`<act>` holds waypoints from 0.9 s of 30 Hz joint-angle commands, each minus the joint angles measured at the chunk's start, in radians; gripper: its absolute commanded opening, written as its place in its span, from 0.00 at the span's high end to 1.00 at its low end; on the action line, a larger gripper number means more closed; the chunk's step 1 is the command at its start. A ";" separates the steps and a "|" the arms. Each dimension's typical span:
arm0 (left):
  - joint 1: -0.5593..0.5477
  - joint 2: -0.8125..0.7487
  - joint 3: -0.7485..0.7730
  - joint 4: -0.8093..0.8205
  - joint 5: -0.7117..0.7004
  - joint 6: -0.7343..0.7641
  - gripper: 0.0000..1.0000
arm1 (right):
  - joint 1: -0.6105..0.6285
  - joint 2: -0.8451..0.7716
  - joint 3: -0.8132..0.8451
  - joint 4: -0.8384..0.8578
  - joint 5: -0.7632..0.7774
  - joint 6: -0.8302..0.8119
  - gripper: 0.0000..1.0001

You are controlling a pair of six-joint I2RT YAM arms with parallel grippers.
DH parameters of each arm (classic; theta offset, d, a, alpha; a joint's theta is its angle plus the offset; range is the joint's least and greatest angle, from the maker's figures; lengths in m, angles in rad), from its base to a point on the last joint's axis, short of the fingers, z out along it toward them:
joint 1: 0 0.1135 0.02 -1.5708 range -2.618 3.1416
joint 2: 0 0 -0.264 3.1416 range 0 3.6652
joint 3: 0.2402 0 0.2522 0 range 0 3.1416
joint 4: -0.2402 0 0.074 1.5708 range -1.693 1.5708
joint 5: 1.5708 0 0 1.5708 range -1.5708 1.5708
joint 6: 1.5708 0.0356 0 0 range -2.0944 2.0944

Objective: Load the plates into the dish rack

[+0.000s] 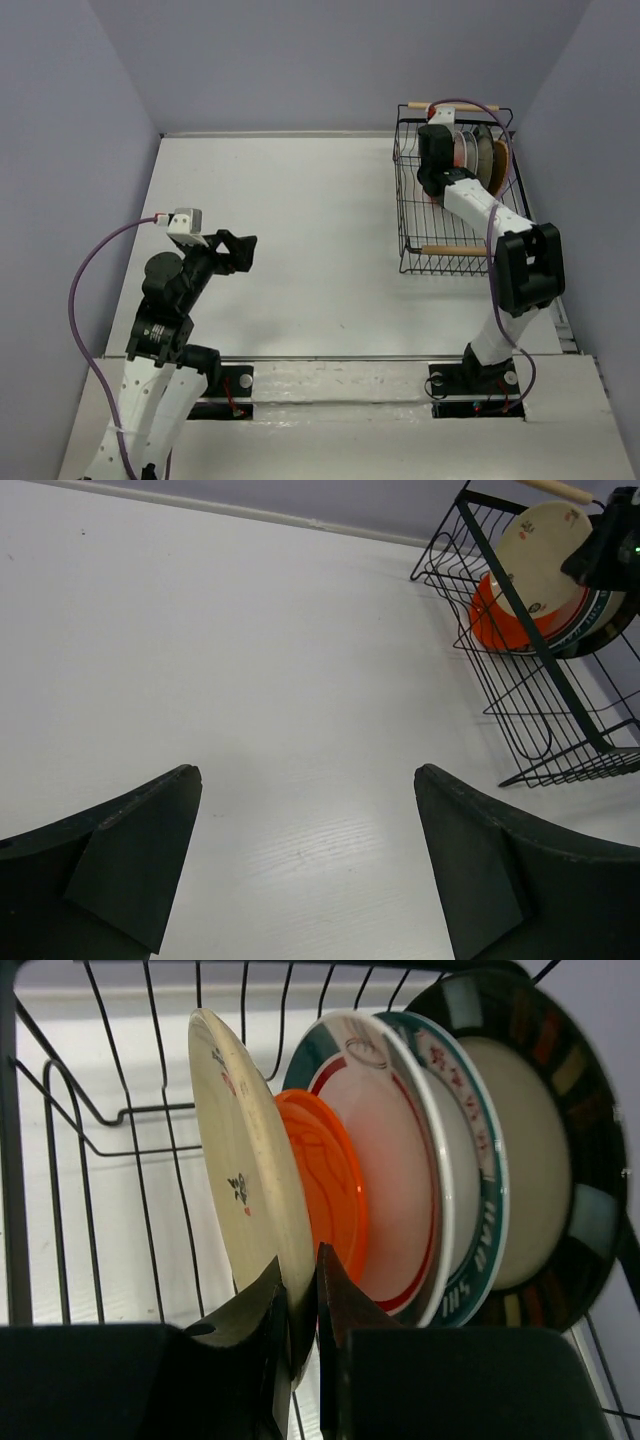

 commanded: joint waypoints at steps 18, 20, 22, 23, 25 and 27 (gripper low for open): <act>-0.037 0.021 0.015 0.057 -0.004 0.023 0.01 | -0.013 0.250 0.164 -0.015 -0.005 0.092 0.93; -0.035 0.024 0.016 0.057 -0.003 0.025 0.01 | -0.013 0.259 0.160 -0.015 -0.020 0.100 0.93; -0.035 0.026 0.018 0.059 -0.003 0.025 0.01 | -0.013 0.262 0.152 -0.016 -0.024 0.115 0.93; -0.034 0.029 0.016 0.059 -0.003 0.025 0.01 | -0.013 0.260 0.143 -0.016 -0.037 0.121 0.93; -0.034 0.032 0.018 0.056 -0.007 0.023 0.01 | -0.013 0.254 0.134 -0.016 -0.066 0.144 0.86; -0.030 0.037 0.018 0.054 -0.015 0.022 0.01 | -0.013 0.224 0.126 -0.019 -0.083 0.161 0.58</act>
